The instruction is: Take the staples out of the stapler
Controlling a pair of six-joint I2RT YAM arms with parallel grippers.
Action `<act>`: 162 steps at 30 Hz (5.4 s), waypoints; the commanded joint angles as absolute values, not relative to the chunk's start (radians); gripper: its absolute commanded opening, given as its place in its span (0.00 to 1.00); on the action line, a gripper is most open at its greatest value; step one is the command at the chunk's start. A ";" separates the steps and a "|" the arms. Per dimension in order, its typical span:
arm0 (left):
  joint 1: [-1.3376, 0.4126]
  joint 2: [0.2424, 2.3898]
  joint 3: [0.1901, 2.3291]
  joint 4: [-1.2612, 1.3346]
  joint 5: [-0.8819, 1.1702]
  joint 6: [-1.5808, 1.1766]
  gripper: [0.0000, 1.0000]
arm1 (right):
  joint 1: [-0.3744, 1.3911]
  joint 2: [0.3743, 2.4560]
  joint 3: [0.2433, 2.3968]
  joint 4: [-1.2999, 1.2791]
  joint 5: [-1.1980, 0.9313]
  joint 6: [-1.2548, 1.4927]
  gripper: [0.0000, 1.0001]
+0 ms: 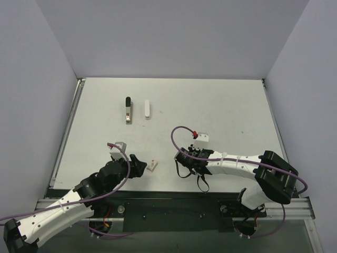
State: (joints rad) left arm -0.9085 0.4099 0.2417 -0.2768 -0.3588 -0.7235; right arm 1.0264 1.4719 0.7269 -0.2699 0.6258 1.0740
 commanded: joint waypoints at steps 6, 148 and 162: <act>-0.911 0.428 0.252 -0.212 -0.342 -0.719 0.77 | 1.017 1.372 0.713 -0.307 0.667 1.068 0.24; -0.818 1.178 0.213 0.270 -0.279 -0.818 0.08 | 1.034 1.775 0.992 0.091 0.279 0.565 0.00; -0.818 1.149 0.202 0.275 -0.255 -0.798 0.05 | 1.084 1.770 0.989 0.077 0.328 0.534 0.00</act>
